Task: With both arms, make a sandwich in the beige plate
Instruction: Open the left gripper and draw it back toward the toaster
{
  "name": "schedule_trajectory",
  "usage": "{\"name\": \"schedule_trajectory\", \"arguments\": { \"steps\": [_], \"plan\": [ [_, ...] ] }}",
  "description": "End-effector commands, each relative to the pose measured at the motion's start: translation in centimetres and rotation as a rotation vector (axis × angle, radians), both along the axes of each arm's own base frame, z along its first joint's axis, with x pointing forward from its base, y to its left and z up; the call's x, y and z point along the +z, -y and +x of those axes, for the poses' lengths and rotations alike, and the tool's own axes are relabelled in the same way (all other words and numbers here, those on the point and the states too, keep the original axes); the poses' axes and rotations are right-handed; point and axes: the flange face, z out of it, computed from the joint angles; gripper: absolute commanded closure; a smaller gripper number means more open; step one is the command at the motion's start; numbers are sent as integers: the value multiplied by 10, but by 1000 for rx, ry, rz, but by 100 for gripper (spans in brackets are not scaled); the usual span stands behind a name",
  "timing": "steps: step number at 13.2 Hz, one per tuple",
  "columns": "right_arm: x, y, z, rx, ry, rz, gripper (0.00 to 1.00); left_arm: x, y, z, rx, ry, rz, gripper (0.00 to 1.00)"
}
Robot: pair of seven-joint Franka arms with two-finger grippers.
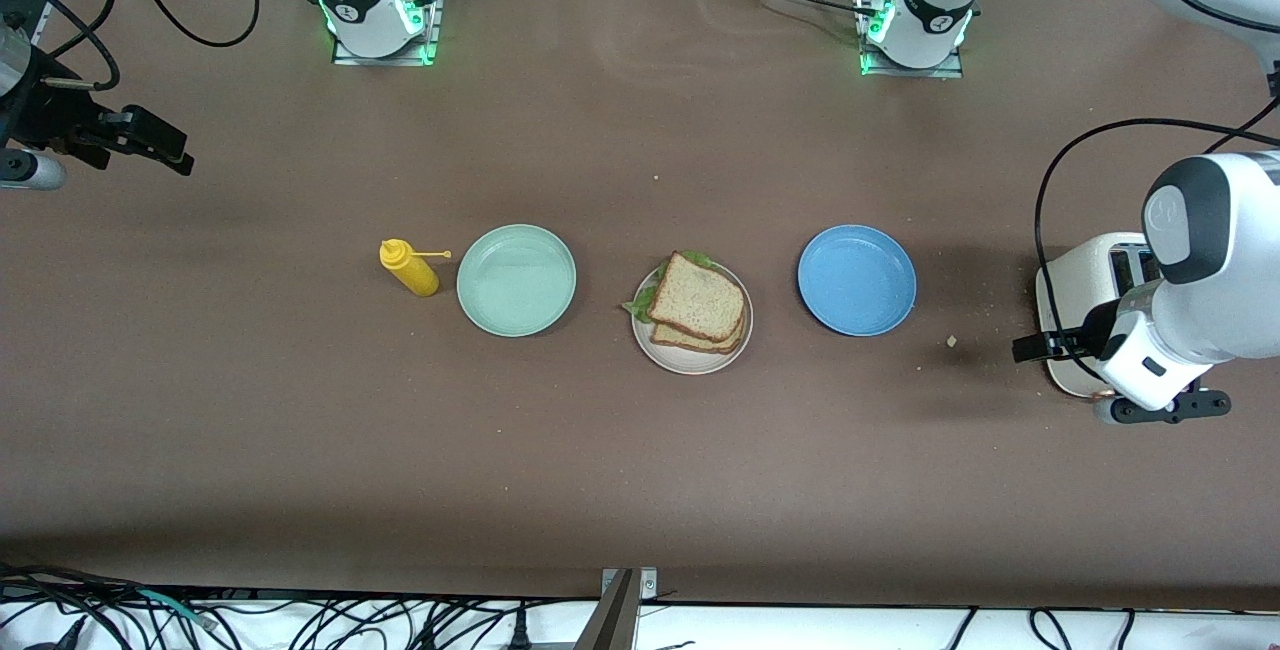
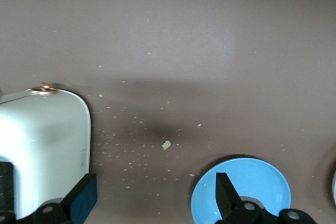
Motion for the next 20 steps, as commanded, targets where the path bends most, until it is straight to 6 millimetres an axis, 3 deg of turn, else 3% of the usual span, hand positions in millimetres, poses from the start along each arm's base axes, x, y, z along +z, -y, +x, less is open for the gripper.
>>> {"name": "schedule_trajectory", "arguments": {
  "steps": [1,3,5,7,11,15,17,20],
  "plan": [
    [7,0,-1,1,-1,-16,0,30,-2,-14,-29,-3,79,1],
    [6,-1,-2,3,-2,-16,0,42,-7,-17,-37,11,113,1],
    [6,-1,-2,4,-2,-16,0,61,-32,-27,-8,32,98,1],
    [7,-1,-1,4,-1,-16,0,67,-42,-32,1,36,72,1],
    [6,-7,-1,18,-4,-10,0,101,-35,-65,-8,65,63,1],
    [-6,-25,-6,34,-77,-44,0,134,-19,-92,-24,78,37,1],
    [-4,-21,-5,29,-70,-40,0,154,-6,-102,-44,96,31,1],
    [10,-11,5,22,-46,-31,0,174,-2,-116,-39,106,1,1]
  ]
}}
